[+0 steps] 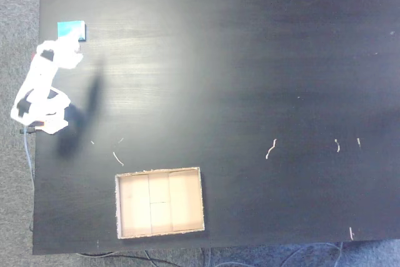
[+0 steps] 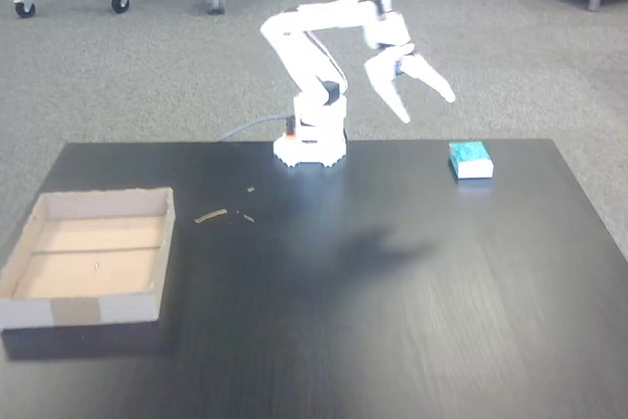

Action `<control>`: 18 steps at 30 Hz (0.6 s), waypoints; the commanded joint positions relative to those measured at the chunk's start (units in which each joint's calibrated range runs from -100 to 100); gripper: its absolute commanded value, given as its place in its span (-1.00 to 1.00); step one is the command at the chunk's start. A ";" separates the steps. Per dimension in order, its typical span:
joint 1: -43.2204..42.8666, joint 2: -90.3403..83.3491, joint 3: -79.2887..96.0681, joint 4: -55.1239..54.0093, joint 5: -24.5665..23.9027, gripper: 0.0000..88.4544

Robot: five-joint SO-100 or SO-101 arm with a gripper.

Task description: Pick the green block and drop it in the box on the right.

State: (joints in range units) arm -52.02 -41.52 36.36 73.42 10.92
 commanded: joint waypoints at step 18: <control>-16.71 64.89 -41.80 2.88 -3.17 -0.17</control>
State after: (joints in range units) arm -68.64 20.80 -2.54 77.53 7.84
